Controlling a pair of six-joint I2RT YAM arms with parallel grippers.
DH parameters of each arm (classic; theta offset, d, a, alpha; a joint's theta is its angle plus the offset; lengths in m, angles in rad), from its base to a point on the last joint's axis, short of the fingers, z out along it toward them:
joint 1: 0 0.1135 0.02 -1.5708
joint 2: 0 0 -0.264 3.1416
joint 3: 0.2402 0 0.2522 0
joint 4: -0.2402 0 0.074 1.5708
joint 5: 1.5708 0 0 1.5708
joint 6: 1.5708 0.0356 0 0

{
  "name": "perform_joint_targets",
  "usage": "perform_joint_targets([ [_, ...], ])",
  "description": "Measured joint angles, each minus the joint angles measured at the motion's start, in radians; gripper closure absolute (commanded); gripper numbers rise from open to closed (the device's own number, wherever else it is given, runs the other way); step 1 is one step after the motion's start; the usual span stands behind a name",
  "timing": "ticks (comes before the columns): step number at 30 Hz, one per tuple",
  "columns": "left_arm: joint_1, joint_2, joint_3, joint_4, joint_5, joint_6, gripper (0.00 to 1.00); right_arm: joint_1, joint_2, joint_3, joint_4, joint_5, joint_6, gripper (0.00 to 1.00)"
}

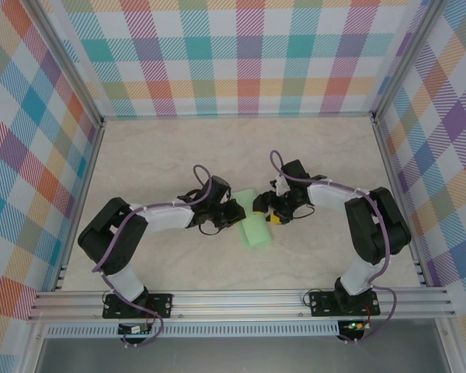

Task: Fold a paper plane with a square sheet of paper (pick it up from the middle)
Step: Fold a square sheet of paper at the center of the table.

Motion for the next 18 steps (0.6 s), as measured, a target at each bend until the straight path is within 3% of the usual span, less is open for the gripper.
perform_joint_targets([
  [7,0.004,0.007,0.016,-0.077,-0.018,0.037,0.86,-0.005,0.050,0.043,-0.038,-0.008,-0.089,0.29],
  [18,0.008,0.022,0.055,-0.129,-0.026,0.075,0.84,-0.005,0.123,0.079,-0.044,-0.085,-0.143,0.37],
])
